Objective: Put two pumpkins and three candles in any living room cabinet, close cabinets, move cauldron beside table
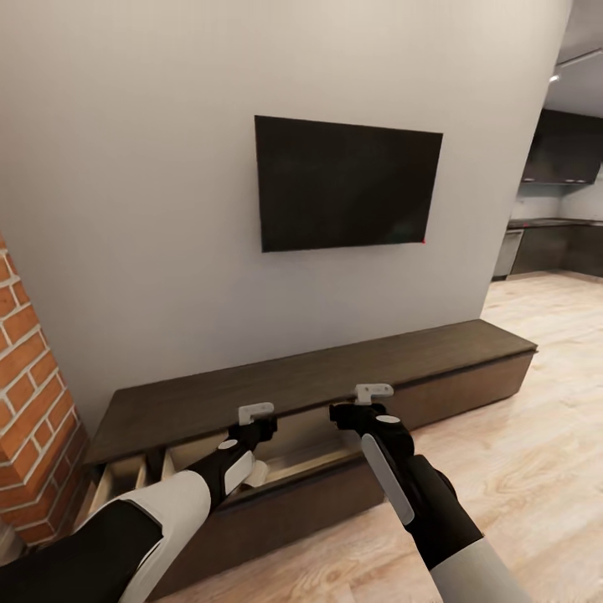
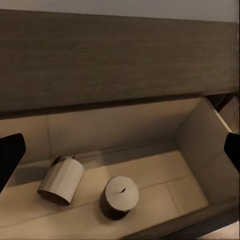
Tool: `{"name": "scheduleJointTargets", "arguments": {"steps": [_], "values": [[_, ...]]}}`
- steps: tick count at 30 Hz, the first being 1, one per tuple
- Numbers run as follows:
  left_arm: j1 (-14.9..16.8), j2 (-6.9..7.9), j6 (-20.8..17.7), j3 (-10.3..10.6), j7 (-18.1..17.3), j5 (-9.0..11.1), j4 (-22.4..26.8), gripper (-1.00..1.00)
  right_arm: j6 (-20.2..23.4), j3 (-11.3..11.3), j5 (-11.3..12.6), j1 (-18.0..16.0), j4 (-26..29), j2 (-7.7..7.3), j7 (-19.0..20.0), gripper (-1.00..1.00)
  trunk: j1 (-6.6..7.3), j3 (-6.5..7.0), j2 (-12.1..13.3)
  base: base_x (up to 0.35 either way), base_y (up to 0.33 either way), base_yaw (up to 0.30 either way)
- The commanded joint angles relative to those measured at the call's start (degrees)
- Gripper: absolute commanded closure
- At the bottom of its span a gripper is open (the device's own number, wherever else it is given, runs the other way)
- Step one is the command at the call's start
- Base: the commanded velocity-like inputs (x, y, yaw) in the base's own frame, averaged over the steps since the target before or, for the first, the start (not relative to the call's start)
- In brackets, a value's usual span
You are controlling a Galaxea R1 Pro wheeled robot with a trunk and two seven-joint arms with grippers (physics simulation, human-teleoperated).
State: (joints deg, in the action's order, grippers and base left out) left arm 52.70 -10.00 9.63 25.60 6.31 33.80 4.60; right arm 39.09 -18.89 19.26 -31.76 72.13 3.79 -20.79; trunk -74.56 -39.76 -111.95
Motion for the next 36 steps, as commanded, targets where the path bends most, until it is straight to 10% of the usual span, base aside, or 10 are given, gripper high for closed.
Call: {"name": "scheduleJointTargets", "arguments": {"steps": [1, 36], "values": [[0.03, 0.0, 0.1, 0.5, 0.28, 0.3, -0.02, -1.0, 0.11, -0.1, 0.6, -0.06, 0.03, -0.01, -0.57, -1.0, 0.23, 0.19, 0.39, 0.0, 0.0, -0.228], [0.03, 0.0, -5.02, 0.51, 0.1, 0.3, -0.29, -1.0, -10.88, 0.08, 0.59, 0.03, -4.02, -1.39, -0.46, -1.0, 7.92, 8.58, 14.43, 0.0, 0.0, -0.238]]}}
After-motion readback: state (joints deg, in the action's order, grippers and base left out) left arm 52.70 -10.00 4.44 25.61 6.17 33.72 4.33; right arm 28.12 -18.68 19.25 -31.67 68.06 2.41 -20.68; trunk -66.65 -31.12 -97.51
